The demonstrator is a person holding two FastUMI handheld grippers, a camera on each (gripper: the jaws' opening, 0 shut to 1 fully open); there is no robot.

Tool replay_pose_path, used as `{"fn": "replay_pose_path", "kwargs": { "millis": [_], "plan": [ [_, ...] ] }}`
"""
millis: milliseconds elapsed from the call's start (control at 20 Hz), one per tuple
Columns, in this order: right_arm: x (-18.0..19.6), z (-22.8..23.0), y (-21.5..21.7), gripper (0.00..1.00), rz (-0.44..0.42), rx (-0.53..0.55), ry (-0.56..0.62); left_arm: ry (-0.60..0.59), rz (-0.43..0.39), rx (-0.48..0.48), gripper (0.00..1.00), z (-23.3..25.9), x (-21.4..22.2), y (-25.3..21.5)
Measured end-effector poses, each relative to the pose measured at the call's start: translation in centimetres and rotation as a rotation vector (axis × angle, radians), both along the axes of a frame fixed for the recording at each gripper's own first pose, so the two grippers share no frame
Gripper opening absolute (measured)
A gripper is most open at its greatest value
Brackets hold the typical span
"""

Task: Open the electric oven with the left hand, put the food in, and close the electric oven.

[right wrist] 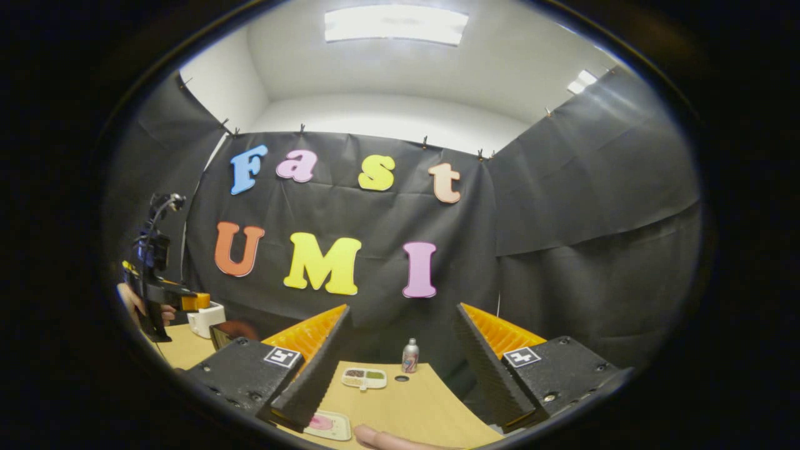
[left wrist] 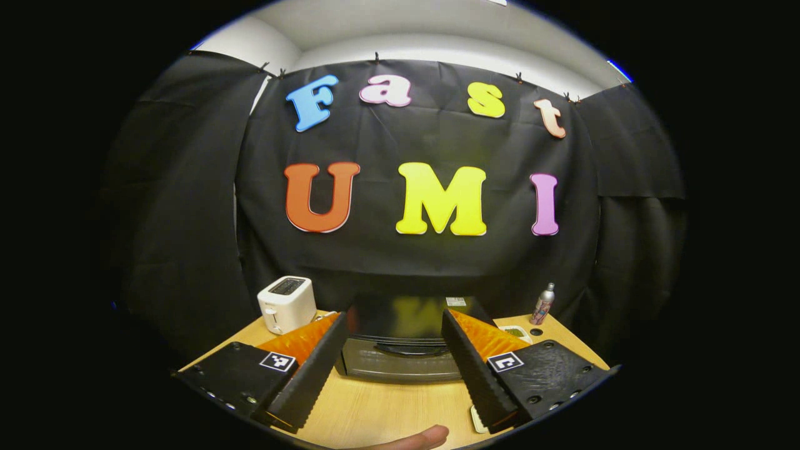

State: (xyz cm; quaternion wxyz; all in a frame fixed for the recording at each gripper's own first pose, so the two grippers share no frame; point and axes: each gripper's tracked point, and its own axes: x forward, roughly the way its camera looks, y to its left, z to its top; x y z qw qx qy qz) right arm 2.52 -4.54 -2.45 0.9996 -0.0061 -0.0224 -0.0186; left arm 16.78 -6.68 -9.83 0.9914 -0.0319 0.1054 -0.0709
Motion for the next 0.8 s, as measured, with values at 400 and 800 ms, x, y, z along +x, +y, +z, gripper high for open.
{"fn": "replay_pose_path", "kwargs": {
  "millis": [400, 800],
  "plan": [
    [1.2, -2.3, -1.0, 1.00, 0.039, 0.039, 0.049, 0.180, -0.057, 0.031, 0.95, -7.9, 6.2, -3.7],
    [1.4, -3.6, -3.9, 1.00, -0.005, 0.024, 0.063, 0.293, -0.035, 0.076, 0.95, -12.9, 9.3, -4.5]
  ]
}}
